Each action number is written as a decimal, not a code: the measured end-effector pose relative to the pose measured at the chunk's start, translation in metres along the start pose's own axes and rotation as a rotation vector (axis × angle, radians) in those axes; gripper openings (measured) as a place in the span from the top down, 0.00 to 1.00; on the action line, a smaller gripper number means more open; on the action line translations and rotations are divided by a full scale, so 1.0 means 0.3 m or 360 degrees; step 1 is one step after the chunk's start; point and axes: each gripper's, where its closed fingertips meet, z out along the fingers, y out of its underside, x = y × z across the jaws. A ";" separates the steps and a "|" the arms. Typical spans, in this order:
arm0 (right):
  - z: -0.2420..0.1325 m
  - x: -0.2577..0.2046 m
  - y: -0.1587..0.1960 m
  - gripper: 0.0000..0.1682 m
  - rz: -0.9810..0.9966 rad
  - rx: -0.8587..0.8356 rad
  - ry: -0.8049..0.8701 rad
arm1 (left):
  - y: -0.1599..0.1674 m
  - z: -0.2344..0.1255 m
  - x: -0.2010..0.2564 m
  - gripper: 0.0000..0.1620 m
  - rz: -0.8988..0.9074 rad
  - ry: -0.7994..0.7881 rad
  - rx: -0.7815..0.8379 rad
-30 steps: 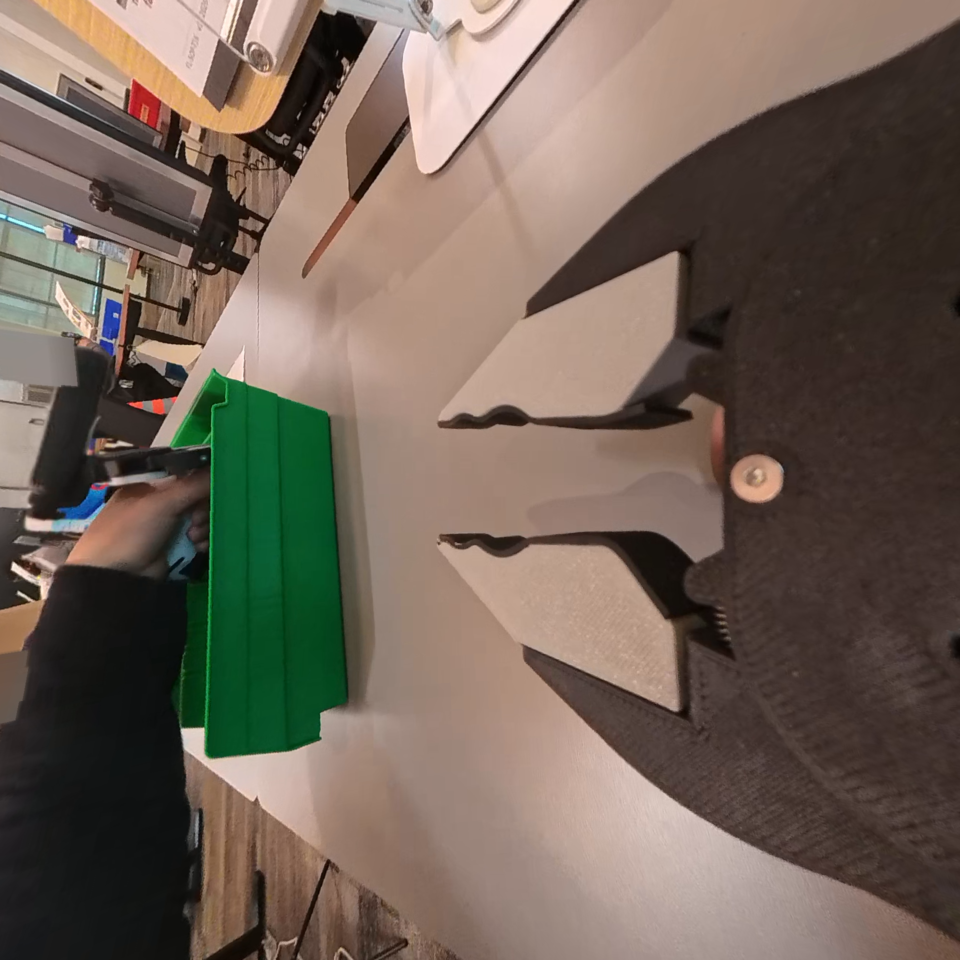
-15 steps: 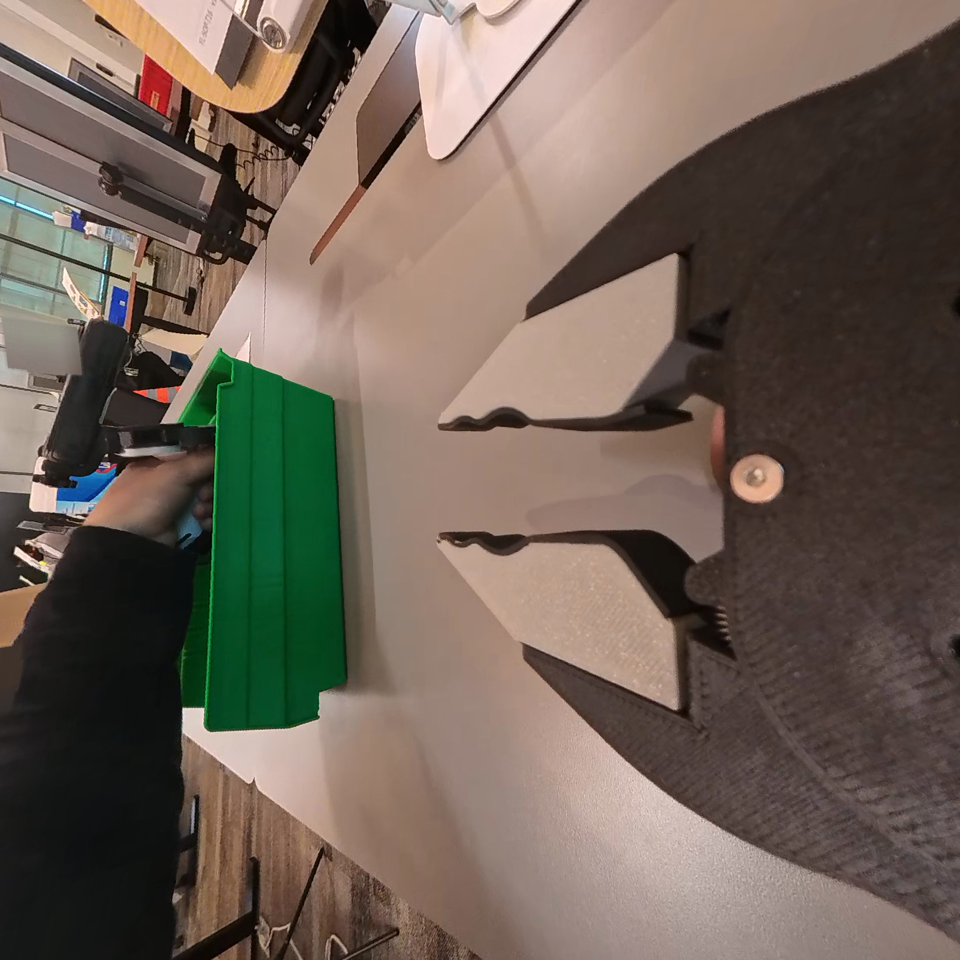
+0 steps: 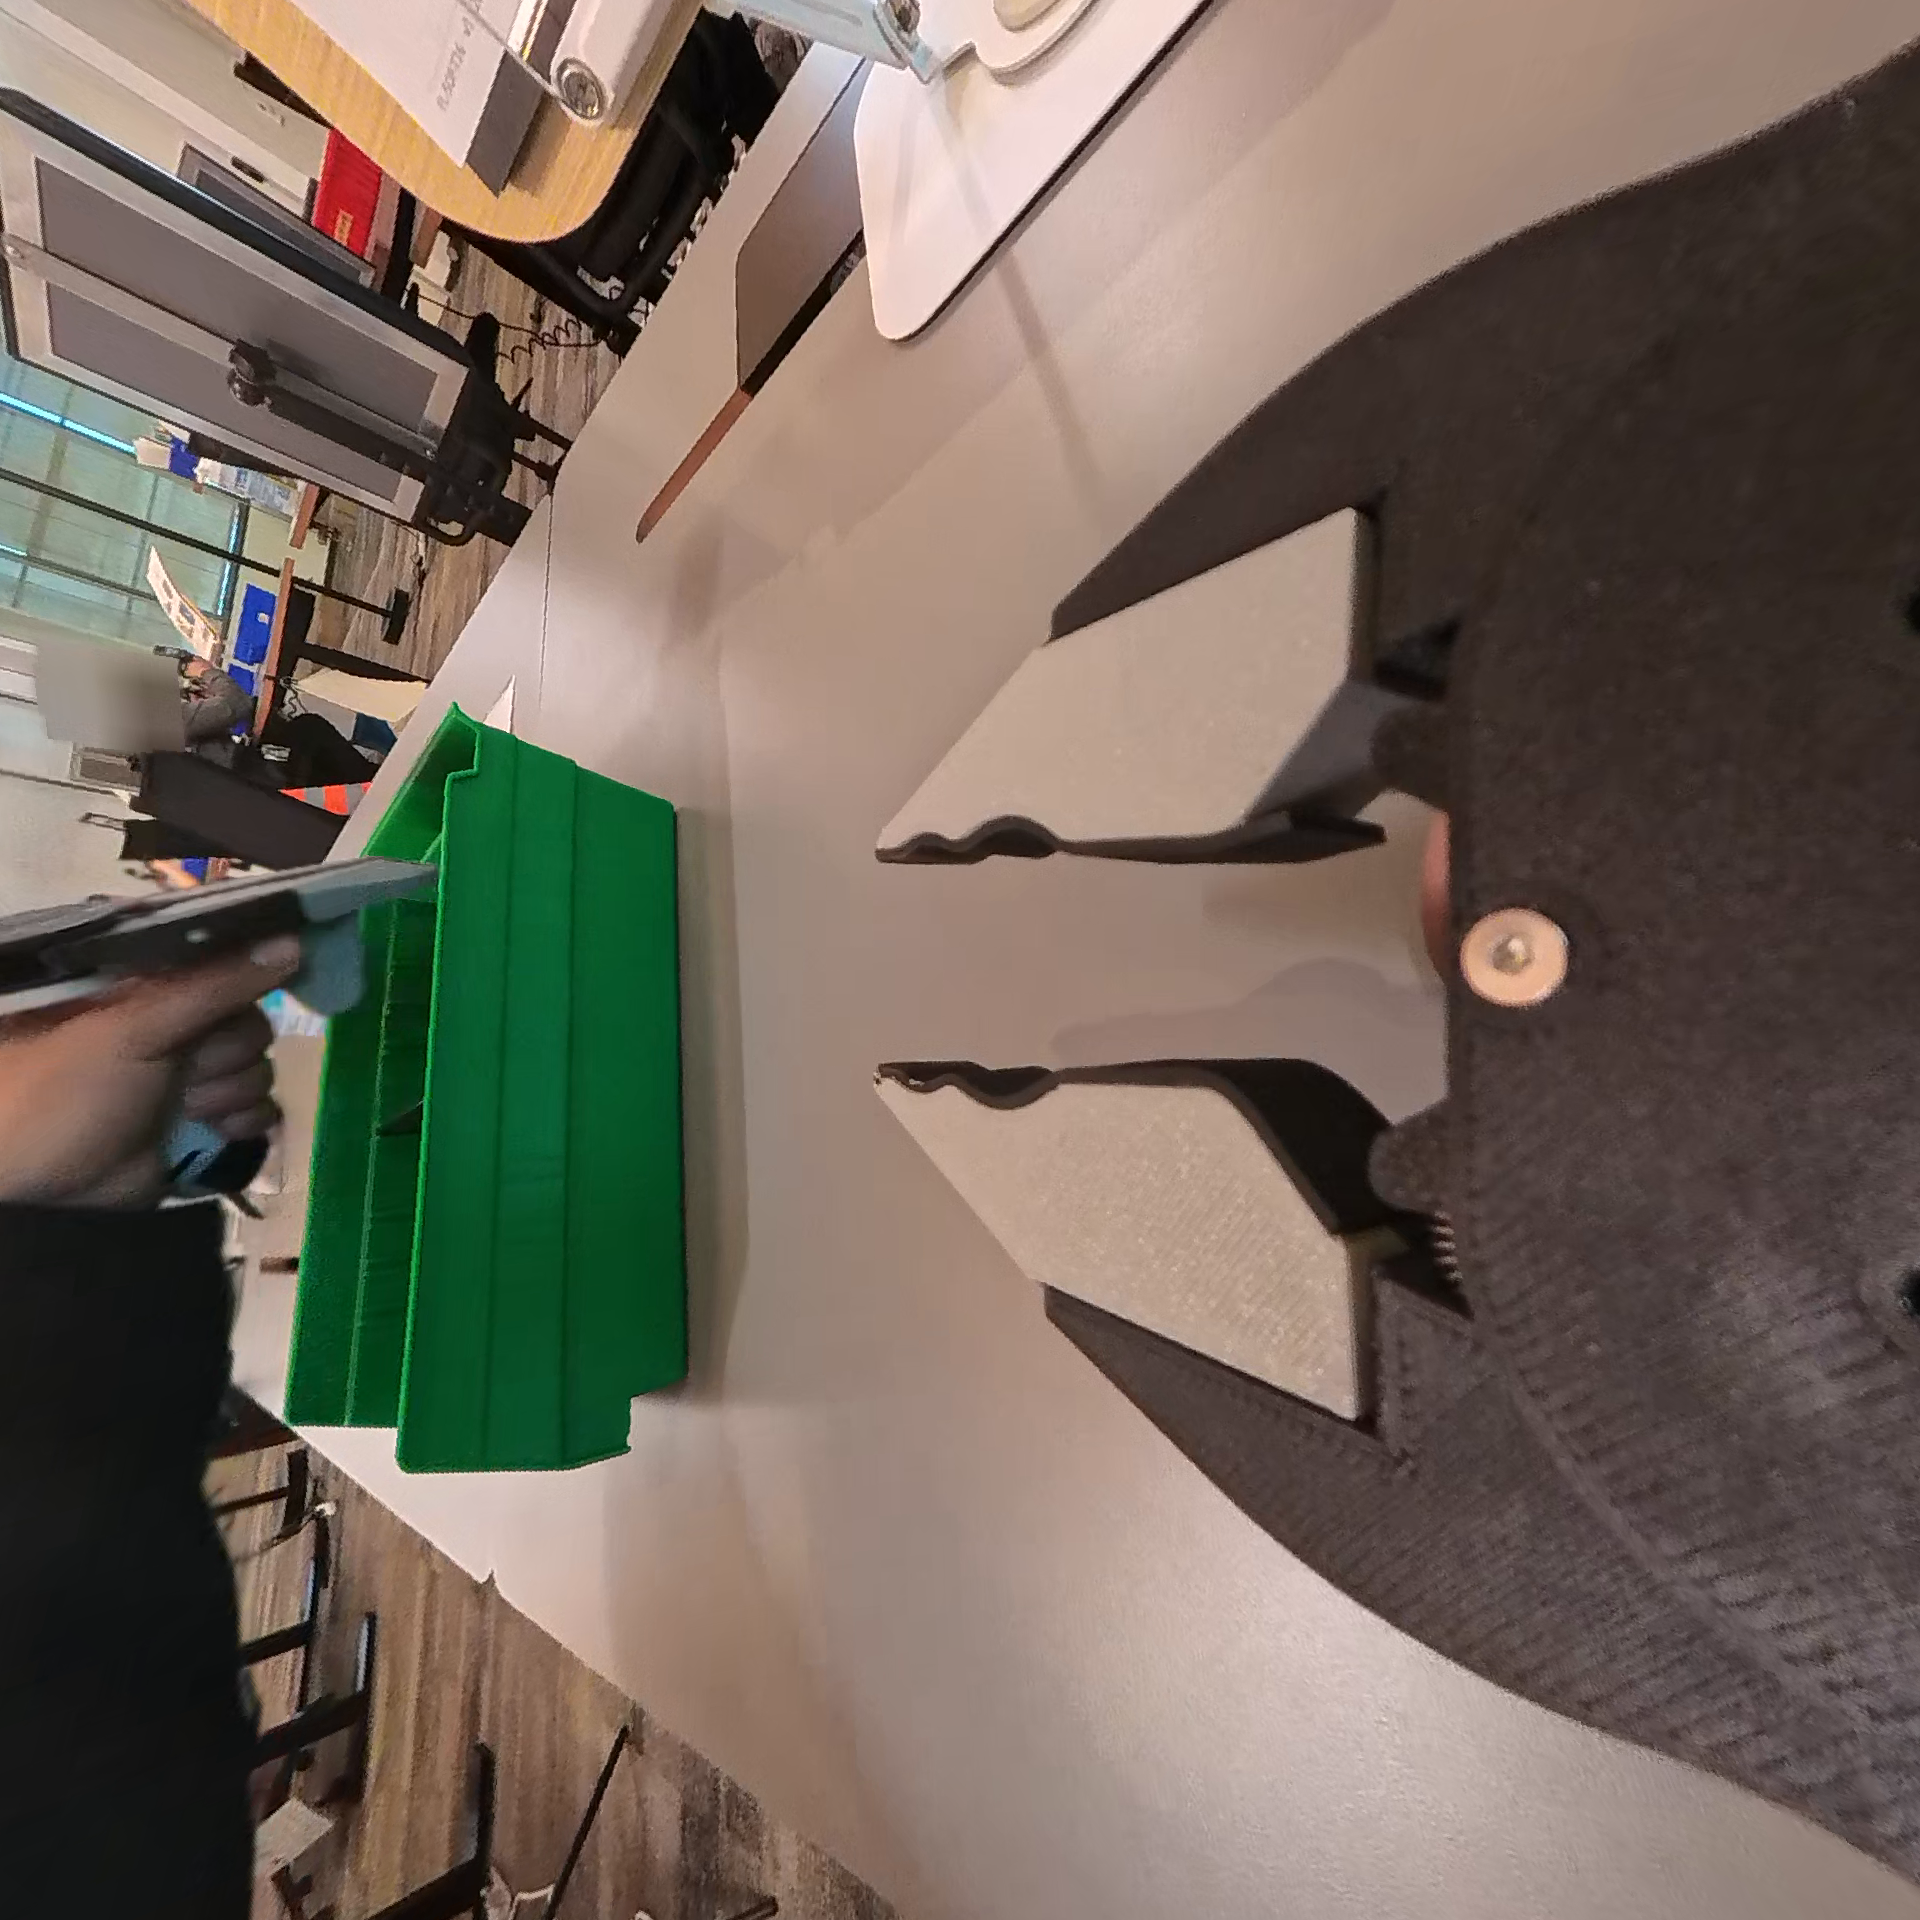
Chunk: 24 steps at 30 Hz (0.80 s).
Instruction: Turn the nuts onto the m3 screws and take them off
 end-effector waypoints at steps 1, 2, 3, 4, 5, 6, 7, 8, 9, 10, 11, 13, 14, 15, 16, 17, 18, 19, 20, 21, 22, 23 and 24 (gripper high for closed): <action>0.000 0.000 -0.001 0.79 -0.0005 0.0001 0.0003 | -0.014 -0.044 0.004 0.98 0.0010 0.0002 0.0060; 0.000 -0.004 -0.004 0.79 -0.0012 0.0006 -0.0006 | -0.031 -0.092 0.015 0.98 0.0025 0.0009 0.0129; -0.004 -0.013 -0.012 0.79 -0.0021 0.0024 -0.0024 | -0.046 -0.140 0.028 0.98 0.0042 0.0014 0.0201; -0.010 -0.018 -0.025 0.79 -0.0025 0.0056 -0.0032 | -0.063 -0.189 0.050 0.98 0.0066 0.0027 0.0280; -0.018 -0.022 -0.039 0.79 -0.0016 0.0093 -0.0036 | -0.077 -0.233 0.077 0.98 0.0083 0.0042 0.0347; -0.027 -0.024 -0.053 0.79 0.0006 0.0132 -0.0043 | -0.087 -0.274 0.113 0.98 0.0108 0.0063 0.0404; -0.036 -0.021 -0.063 0.79 0.0035 0.0163 -0.0043 | -0.097 -0.310 0.161 0.98 0.0148 0.0094 0.0456; -0.045 -0.013 -0.070 0.79 0.0060 0.0182 -0.0029 | -0.105 -0.342 0.215 0.98 0.0192 0.0118 0.0499; -0.055 0.000 -0.074 0.79 0.0076 0.0198 -0.0003 | -0.110 -0.367 0.275 0.98 0.0248 0.0139 0.0534; -0.066 0.014 -0.078 0.80 0.0092 0.0214 0.0026 | -0.111 -0.386 0.345 0.98 0.0315 0.0171 0.0556; -0.079 0.027 -0.085 0.80 0.0109 0.0236 0.0050 | -0.110 -0.399 0.422 0.98 0.0383 0.0207 0.0575; -0.112 0.053 -0.103 0.80 0.0163 0.0296 0.0092 | -0.102 -0.406 0.586 0.98 0.0521 0.0285 0.0603; -0.129 0.064 -0.109 0.80 0.0192 0.0323 0.0107 | -0.094 -0.399 0.671 0.98 0.0586 0.0329 0.0611; -0.146 0.074 -0.112 0.80 0.0216 0.0340 0.0121 | -0.081 -0.383 0.757 0.98 0.0646 0.0383 0.0611; -0.161 0.083 -0.110 0.80 0.0231 0.0344 0.0135 | -0.065 -0.361 0.845 0.98 0.0709 0.0444 0.0611; -0.174 0.088 -0.106 0.80 0.0236 0.0342 0.0147 | -0.046 -0.326 0.925 0.98 0.0767 0.0495 0.0605; -0.185 0.091 -0.102 0.80 0.0235 0.0338 0.0154 | -0.026 -0.278 0.994 0.98 0.0810 0.0531 0.0583; -0.193 0.093 -0.098 0.80 0.0236 0.0333 0.0159 | -0.004 -0.224 1.059 0.98 0.0839 0.0574 0.0553; -0.200 0.097 -0.096 0.80 0.0241 0.0331 0.0170 | 0.018 -0.170 1.122 0.98 0.0847 0.0633 0.0517; -0.206 0.102 -0.093 0.80 0.0247 0.0332 0.0186 | 0.040 -0.120 1.183 0.98 0.0842 0.0705 0.0481; -0.211 0.105 -0.091 0.80 0.0253 0.0333 0.0198 | 0.063 -0.078 1.236 0.98 0.0839 0.0765 0.0442; -0.215 0.106 -0.090 0.80 0.0253 0.0332 0.0204 | 0.084 -0.040 1.279 0.98 0.0851 0.0797 0.0405; -0.218 0.106 -0.090 0.80 0.0246 0.0327 0.0212 | 0.105 -0.003 1.306 0.98 0.0880 0.0790 0.0359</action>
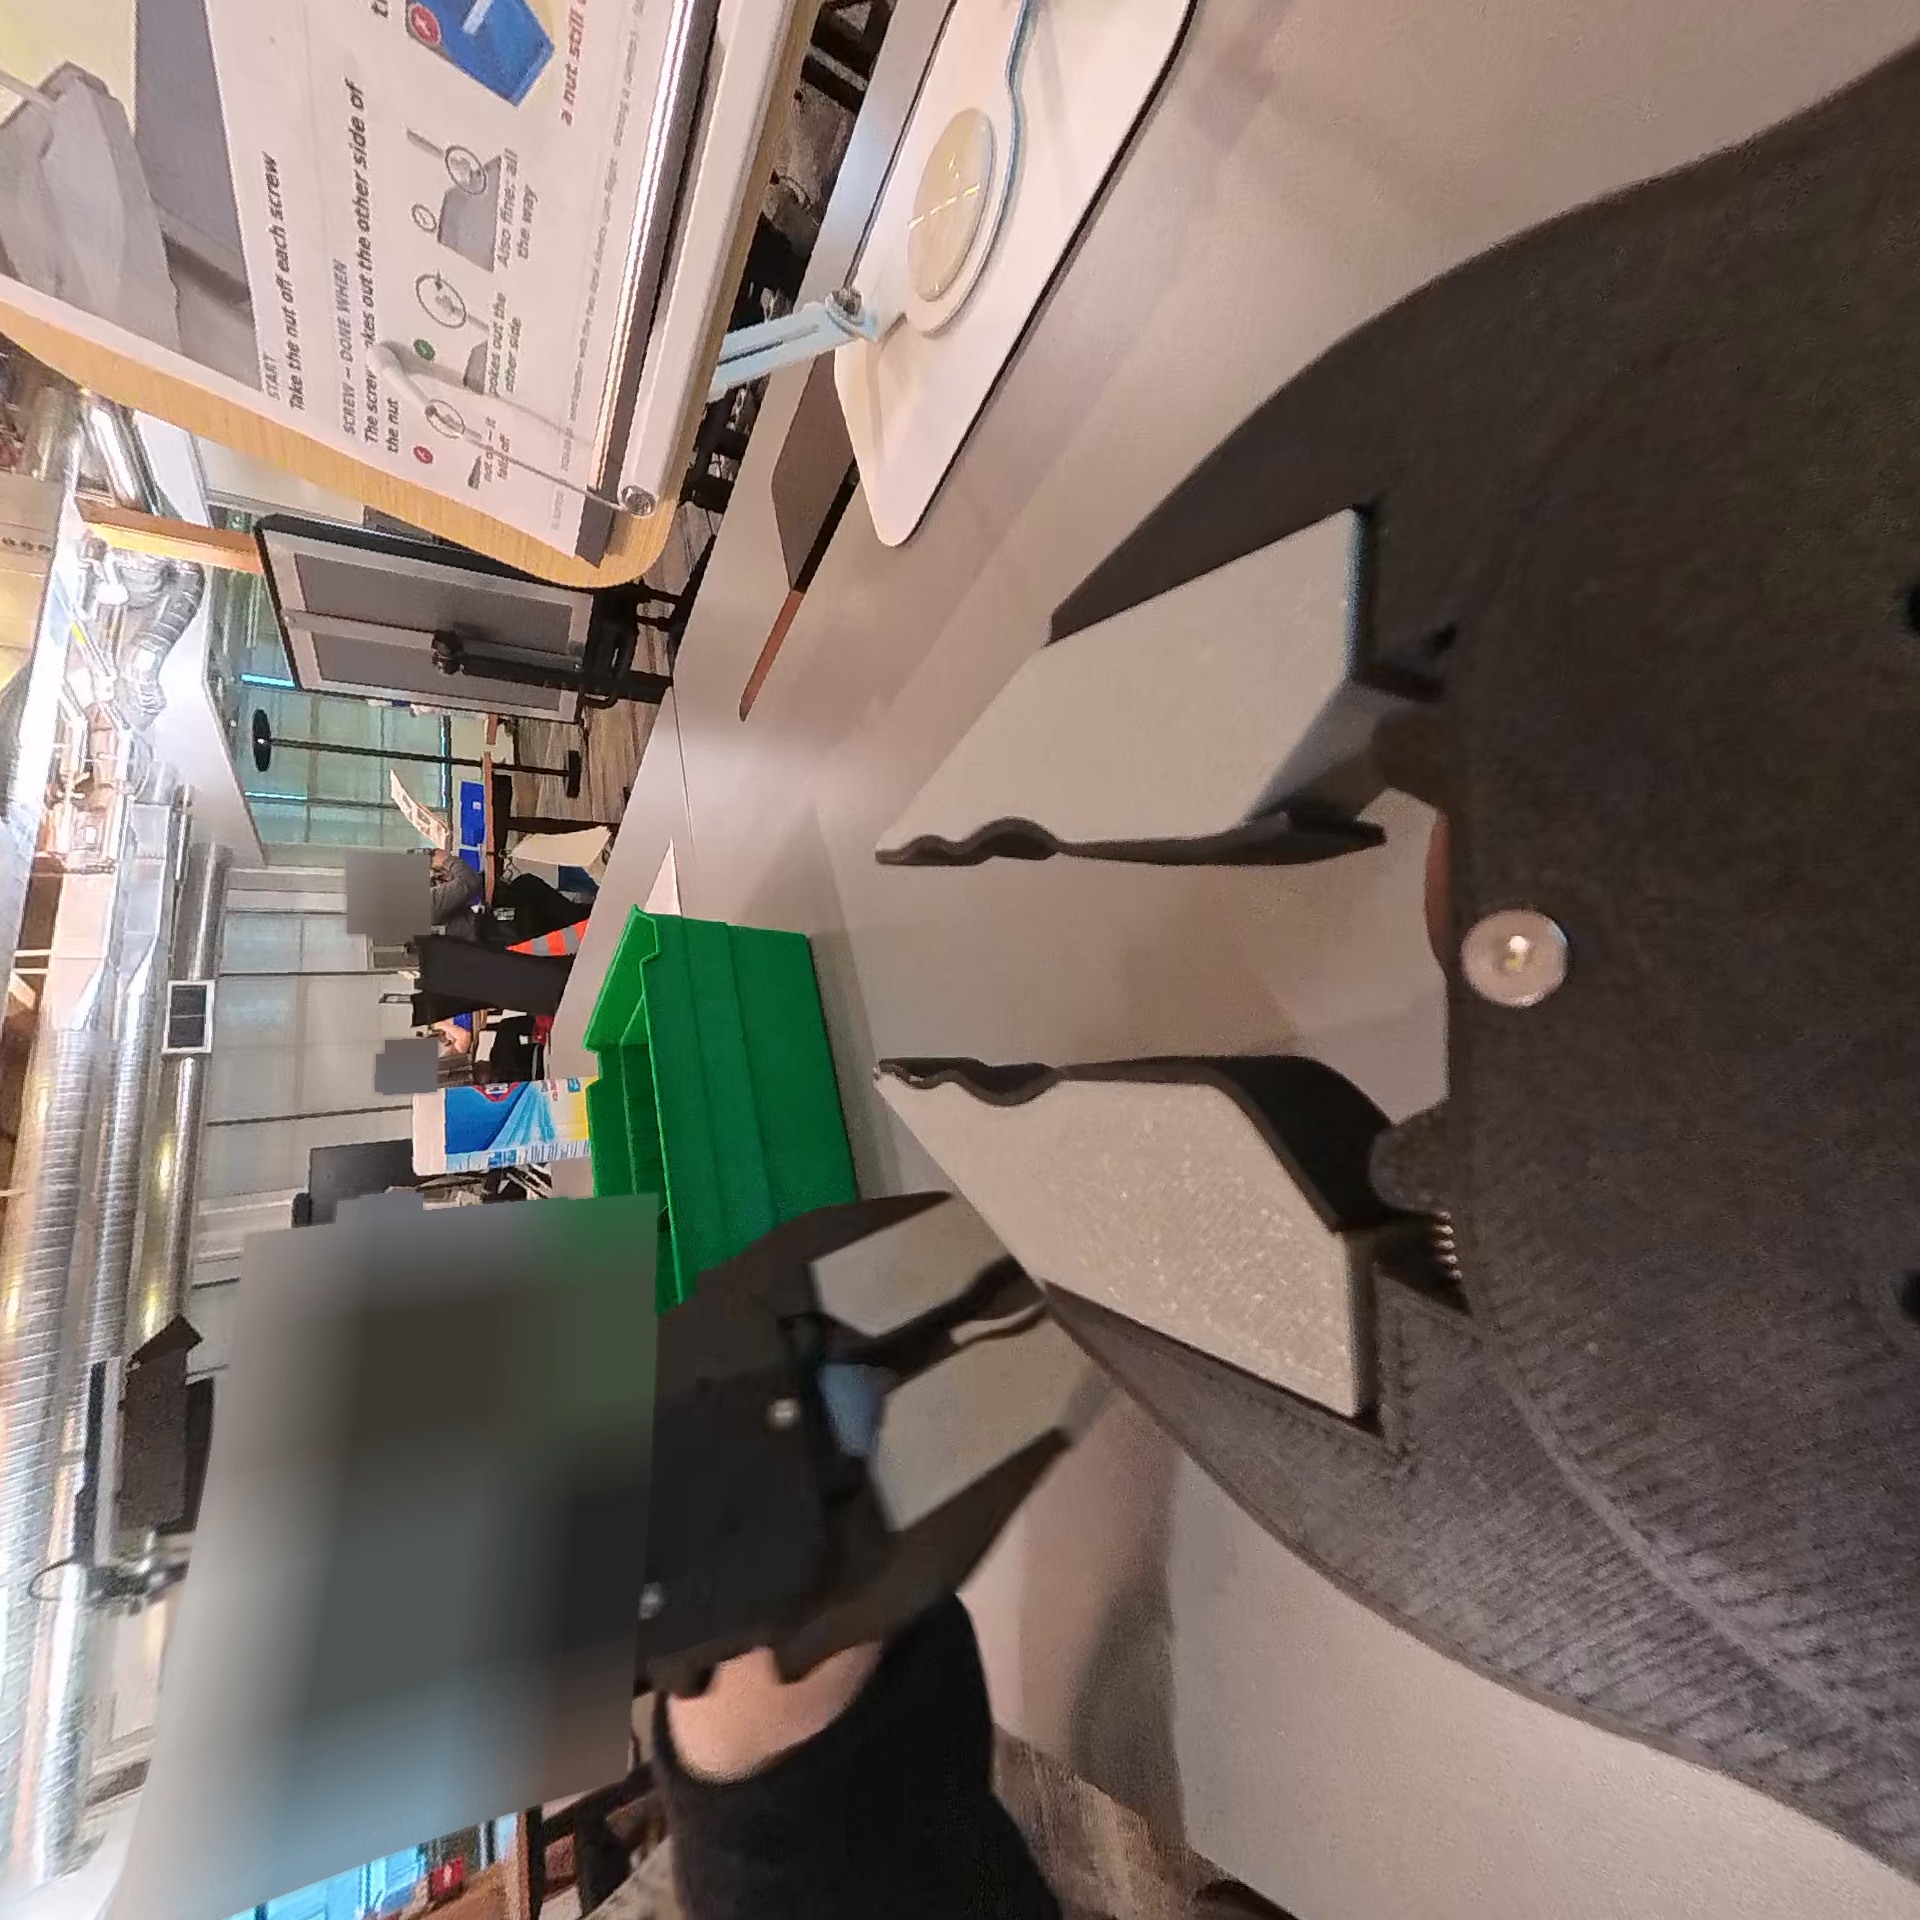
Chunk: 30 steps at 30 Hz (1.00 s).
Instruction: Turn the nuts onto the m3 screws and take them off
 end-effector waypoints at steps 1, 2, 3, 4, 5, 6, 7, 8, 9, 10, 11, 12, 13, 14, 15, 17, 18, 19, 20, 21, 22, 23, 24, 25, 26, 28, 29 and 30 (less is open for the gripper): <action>-0.003 0.002 0.001 0.80 -0.0015 -0.0006 0.0013 | 0.023 0.037 0.012 0.98 0.0024 -0.0005 -0.0068; -0.005 0.002 0.003 0.80 -0.0032 -0.0014 0.0022 | 0.043 0.067 0.020 0.98 0.0044 -0.0021 -0.0132; -0.007 0.003 0.006 0.80 -0.0048 -0.0025 0.0031 | 0.057 0.088 0.029 0.97 0.0053 -0.0027 -0.0179; -0.009 0.004 0.009 0.80 -0.0061 -0.0033 0.0041 | 0.037 0.094 0.040 0.98 0.0044 -0.0022 -0.0137; -0.011 0.005 0.011 0.79 -0.0068 -0.0040 0.0049 | 0.035 0.096 0.051 0.98 0.0033 -0.0006 -0.0153; -0.014 0.007 0.013 0.79 -0.0072 -0.0046 0.0057 | 0.032 0.096 0.051 0.98 0.0042 -0.0025 -0.0154; -0.016 0.008 0.015 0.79 -0.0075 -0.0051 0.0062 | 0.028 0.095 0.052 0.98 0.0054 -0.0046 -0.0150; -0.017 0.009 0.016 0.79 -0.0077 -0.0057 0.0063 | 0.026 0.094 0.053 0.95 0.0054 -0.0061 -0.0145; -0.018 0.010 0.018 0.79 -0.0082 -0.0064 0.0065 | 0.025 0.093 0.054 0.91 0.0044 -0.0072 -0.0138; -0.017 0.011 0.021 0.79 -0.0087 -0.0071 0.0070 | 0.025 0.092 0.059 0.91 0.0033 -0.0070 -0.0125; -0.016 0.012 0.024 0.79 -0.0091 -0.0079 0.0071 | 0.026 0.092 0.068 0.90 0.0023 -0.0057 -0.0106; -0.015 0.012 0.029 0.79 -0.0093 -0.0090 0.0071 | 0.027 0.091 0.073 0.89 0.0008 -0.0050 -0.0084; -0.012 0.012 0.034 0.79 -0.0095 -0.0100 0.0072 | 0.028 0.090 0.075 0.88 -0.0010 -0.0051 -0.0059; -0.010 0.012 0.039 0.79 -0.0096 -0.0110 0.0072 | 0.028 0.088 0.079 0.87 -0.0025 -0.0044 -0.0032; -0.008 0.011 0.045 0.79 -0.0096 -0.0121 0.0067 | 0.026 0.083 0.080 0.86 -0.0043 -0.0038 0.0001; -0.002 0.006 0.057 0.79 -0.0098 -0.0145 0.0054 | 0.014 0.063 0.080 0.85 -0.0079 -0.0035 0.0077; 0.001 0.004 0.062 0.79 -0.0100 -0.0157 0.0049 | 0.005 0.047 0.080 0.85 -0.0095 -0.0034 0.0120; 0.004 0.002 0.068 0.78 -0.0103 -0.0168 0.0044 | -0.006 0.027 0.080 0.85 -0.0105 -0.0035 0.0170; 0.006 0.001 0.073 0.78 -0.0104 -0.0180 0.0039 | -0.020 0.005 0.079 0.85 -0.0111 -0.0036 0.0226; 0.009 -0.001 0.077 0.78 -0.0105 -0.0188 0.0036 | -0.036 -0.021 0.078 0.85 -0.0118 -0.0038 0.0285; 0.011 -0.002 0.081 0.78 -0.0106 -0.0197 0.0032 | -0.056 -0.050 0.074 0.85 -0.0129 -0.0045 0.0354; 0.013 -0.002 0.086 0.77 -0.0107 -0.0206 0.0030 | -0.083 -0.084 0.067 0.84 -0.0150 -0.0056 0.0444; 0.015 -0.002 0.090 0.77 -0.0109 -0.0216 0.0031 | -0.115 -0.123 0.062 0.84 -0.0177 -0.0060 0.0553; 0.016 -0.001 0.095 0.77 -0.0111 -0.0225 0.0032 | -0.144 -0.162 0.061 0.84 -0.0203 -0.0053 0.0666; 0.017 0.000 0.098 0.77 -0.0112 -0.0231 0.0035 | -0.167 -0.197 0.062 0.84 -0.0224 -0.0040 0.0770; 0.018 0.001 0.102 0.77 -0.0110 -0.0238 0.0037 | -0.186 -0.242 0.055 0.85 -0.0251 -0.0047 0.0885; 0.018 0.000 0.102 0.77 -0.0107 -0.0239 0.0034 | -0.182 -0.249 0.041 0.85 -0.0258 -0.0091 0.0870; 0.019 0.000 0.102 0.77 -0.0105 -0.0238 0.0032 | -0.173 -0.255 0.026 0.83 -0.0259 -0.0149 0.0845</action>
